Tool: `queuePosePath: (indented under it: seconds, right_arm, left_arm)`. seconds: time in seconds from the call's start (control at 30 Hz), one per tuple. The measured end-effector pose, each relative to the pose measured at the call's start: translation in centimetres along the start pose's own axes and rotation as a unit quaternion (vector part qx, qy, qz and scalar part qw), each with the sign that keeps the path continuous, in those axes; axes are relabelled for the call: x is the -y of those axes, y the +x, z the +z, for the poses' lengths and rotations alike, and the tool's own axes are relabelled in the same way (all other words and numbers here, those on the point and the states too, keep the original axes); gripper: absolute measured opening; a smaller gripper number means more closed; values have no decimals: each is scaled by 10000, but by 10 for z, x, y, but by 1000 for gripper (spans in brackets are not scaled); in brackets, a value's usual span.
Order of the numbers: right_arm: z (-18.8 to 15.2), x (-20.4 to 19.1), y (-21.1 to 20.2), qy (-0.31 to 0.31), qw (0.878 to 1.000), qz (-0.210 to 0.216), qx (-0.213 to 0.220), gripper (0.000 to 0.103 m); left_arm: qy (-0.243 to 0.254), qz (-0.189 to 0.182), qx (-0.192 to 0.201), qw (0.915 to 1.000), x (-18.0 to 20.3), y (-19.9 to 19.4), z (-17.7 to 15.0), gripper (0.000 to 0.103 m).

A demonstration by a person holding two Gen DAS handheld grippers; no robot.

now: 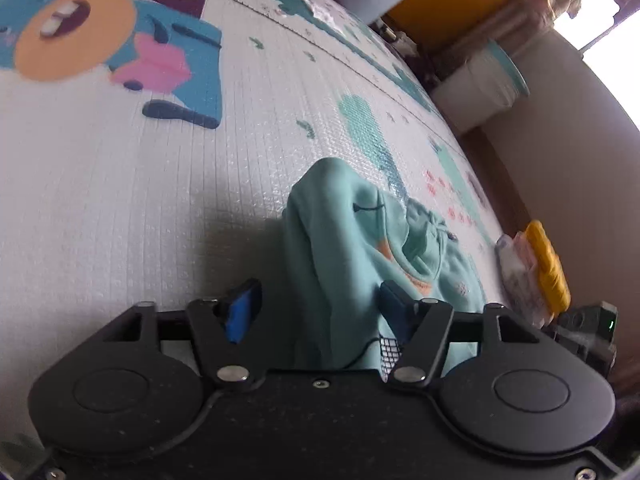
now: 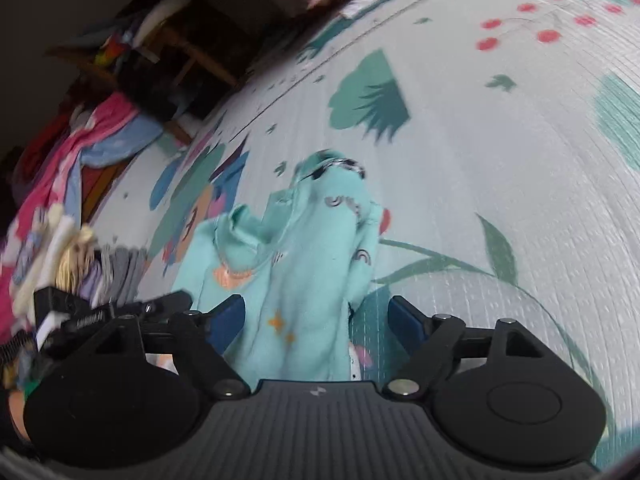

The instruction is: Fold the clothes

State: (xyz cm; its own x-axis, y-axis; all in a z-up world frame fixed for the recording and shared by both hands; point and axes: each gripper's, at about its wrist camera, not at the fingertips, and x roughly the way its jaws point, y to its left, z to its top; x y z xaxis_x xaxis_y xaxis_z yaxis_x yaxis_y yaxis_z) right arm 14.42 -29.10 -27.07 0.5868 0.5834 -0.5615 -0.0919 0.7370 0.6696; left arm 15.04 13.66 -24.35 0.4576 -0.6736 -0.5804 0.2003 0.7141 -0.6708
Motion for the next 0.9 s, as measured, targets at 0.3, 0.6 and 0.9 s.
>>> queuePosePath:
  seconds: [0.3,0.6,0.9]
  right_arm:
    - [0,-16,20,120,9968,231,-760,38]
    - [88,-148,41,-1137,9739,1206,-1553,36]
    - [170,-412,21,-2352,9257,2874,-714,36]
  left_arm:
    - [-976,-390,-287,9940,-8,-3,-23,27]
    - [-1551,-662,1061,9799,-8,-122,31,27]
    - [-1026,-512,3752,9198,57,-361,85,27]
